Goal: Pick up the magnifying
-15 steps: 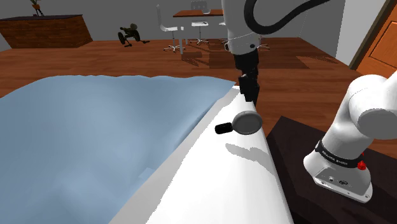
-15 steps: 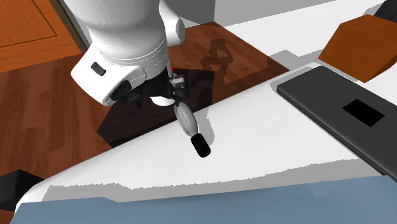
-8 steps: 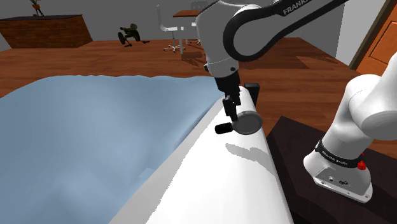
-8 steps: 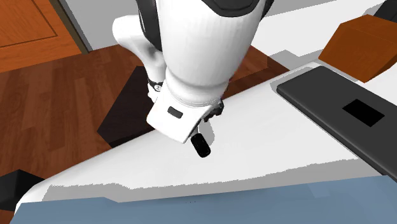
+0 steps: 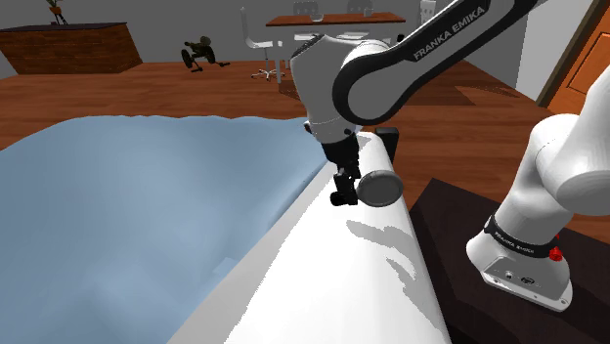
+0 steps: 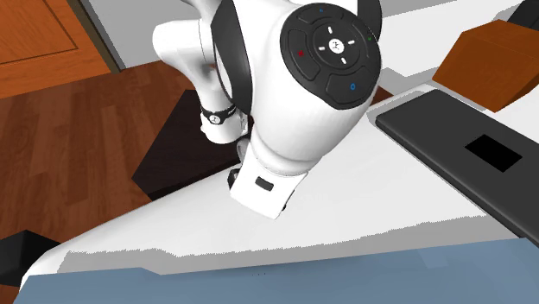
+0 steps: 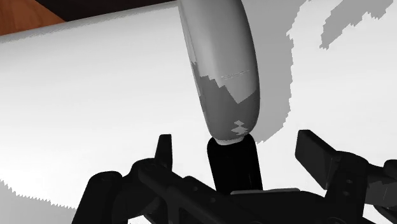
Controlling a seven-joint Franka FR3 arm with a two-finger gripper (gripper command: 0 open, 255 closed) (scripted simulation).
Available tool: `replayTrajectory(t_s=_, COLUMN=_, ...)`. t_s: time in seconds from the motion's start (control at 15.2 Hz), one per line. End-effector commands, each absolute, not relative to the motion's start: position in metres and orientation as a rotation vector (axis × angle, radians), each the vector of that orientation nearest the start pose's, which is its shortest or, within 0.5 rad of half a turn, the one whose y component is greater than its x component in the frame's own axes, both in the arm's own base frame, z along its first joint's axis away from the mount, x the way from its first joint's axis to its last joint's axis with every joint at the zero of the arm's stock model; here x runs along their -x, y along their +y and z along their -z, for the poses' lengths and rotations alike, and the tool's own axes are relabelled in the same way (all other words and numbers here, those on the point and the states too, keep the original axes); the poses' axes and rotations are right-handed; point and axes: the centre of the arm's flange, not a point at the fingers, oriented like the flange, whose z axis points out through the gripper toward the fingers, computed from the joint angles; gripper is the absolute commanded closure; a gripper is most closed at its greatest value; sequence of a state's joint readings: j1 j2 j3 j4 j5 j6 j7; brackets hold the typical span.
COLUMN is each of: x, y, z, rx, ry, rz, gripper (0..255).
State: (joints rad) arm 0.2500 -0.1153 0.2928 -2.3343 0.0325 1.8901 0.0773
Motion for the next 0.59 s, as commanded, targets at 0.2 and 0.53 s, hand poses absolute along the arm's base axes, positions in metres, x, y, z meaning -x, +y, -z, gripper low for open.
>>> replayTrajectory(t_s=0.2, x=-0.3835, y=0.2351, z=-0.3483, rx=3.128, ry=-0.704, rz=-0.511, gripper=255)
replayTrajectory(t_s=0.53, x=-0.3834, y=0.2353, z=-0.3483, rx=3.128, ry=-0.704, rz=-0.511, gripper=255)
